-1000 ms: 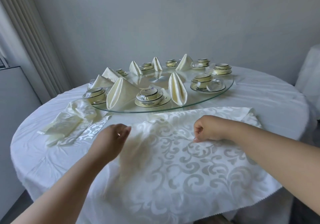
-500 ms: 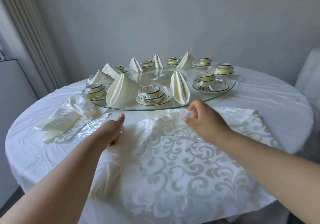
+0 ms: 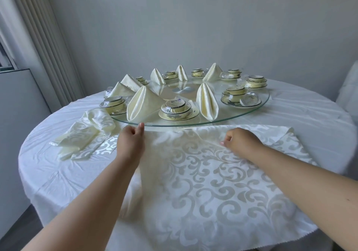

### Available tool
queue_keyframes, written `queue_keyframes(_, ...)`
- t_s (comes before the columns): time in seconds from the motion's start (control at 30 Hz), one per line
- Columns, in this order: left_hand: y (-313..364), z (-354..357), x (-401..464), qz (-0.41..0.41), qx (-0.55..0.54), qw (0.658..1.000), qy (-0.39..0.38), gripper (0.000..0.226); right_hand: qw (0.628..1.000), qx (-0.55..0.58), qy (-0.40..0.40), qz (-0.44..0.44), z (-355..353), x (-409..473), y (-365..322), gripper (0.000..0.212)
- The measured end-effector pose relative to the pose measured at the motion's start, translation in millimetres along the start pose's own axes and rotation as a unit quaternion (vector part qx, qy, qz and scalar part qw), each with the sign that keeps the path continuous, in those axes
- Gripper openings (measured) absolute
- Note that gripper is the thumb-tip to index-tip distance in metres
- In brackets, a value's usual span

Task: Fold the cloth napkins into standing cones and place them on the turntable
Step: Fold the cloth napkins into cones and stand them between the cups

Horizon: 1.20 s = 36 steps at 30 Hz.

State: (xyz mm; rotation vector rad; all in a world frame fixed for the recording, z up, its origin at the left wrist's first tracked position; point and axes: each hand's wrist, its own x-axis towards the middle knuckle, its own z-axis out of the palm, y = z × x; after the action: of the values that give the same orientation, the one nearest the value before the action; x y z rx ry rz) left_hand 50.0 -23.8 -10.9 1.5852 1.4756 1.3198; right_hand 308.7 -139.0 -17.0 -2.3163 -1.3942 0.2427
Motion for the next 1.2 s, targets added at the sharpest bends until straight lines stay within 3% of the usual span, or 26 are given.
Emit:
queue_keyframes(0.07, -6.9, -20.4, -4.6, 0.038, 0.020, 0.999, 0.016, 0.035, 0.999, 0.039, 0.009, 0.004, -6.1, 3.5, -1.1, 0.024)
queue_keyframes(0.17, -22.9, -51.7, -17.7, 0.071, 0.027, 0.997, 0.004, 0.006, 0.989, 0.146, 0.018, 0.028, -22.0, 12.3, -8.5, 0.023)
queue_keyframes(0.3, -37.2, -81.3, -26.6, 0.038, 0.104, 0.990, -0.084, 0.016, 0.961, 0.276, 0.009, 0.013, -31.9, 29.9, -27.6, 0.028)
queue_keyframes(0.4, -32.7, -90.1, -25.5, 0.109, 0.321, 0.940, -0.041, 0.024, 0.990, 0.132, 0.011, -0.053, -24.0, 24.3, -38.6, 0.049)
queue_keyframes(0.43, -26.5, -89.3, -26.6, 0.166, 0.333, 0.928, -0.019, 0.023, 0.990, 0.107, 0.023, -0.088, -22.1, 14.2, -42.5, 0.048)
queue_keyframes(0.5, -12.3, -80.0, -29.9, 0.279, 0.273, 0.919, -0.045, 0.019, 0.980, 0.132, 0.026, -0.148, -18.1, -16.3, -48.5, 0.033)
queue_keyframes(0.6, 3.7, -49.8, -34.2, 0.354, 0.244, 0.888, -0.163, 0.026, 0.959, 0.101, -0.091, -0.248, -8.9, -70.9, -43.3, 0.029)
queue_keyframes(0.7, 6.8, -22.8, -32.7, 0.306, 0.264, 0.879, -0.253, 0.029, 0.918, 0.001, -0.201, -0.342, 5.6, -110.8, -29.5, 0.048)
queue_keyframes(0.8, 12.4, -13.7, -28.9, 0.253, 0.258, 0.892, -0.271, 0.033, 0.912, 0.039, -0.187, -0.363, 12.9, -116.6, -19.7, 0.027)
queue_keyframes(0.93, 18.2, -17.4, -14.7, 0.201, 0.258, 0.908, -0.263, 0.040, 0.905, 0.086, -0.235, -0.345, 1.0, -104.7, -13.7, 0.023)
queue_keyframes(1.03, 14.6, -23.1, -4.3, 0.141, 0.219, 0.921, -0.288, 0.041, 0.871, 0.107, -0.357, -0.320, -28.8, -96.1, -5.2, 0.023)
queue_keyframes(1.1, 9.8, -26.0, -3.0, 0.093, 0.140, 0.923, -0.345, 0.044, 0.854, 0.117, -0.417, -0.289, -47.7, -89.9, 0.4, 0.020)
queue_keyframes(1.2, -0.9, -18.7, -10.6, 0.094, 0.130, 0.897, -0.413, 0.061, 0.888, 0.145, -0.365, -0.240, -50.3, -70.6, 10.2, 0.011)
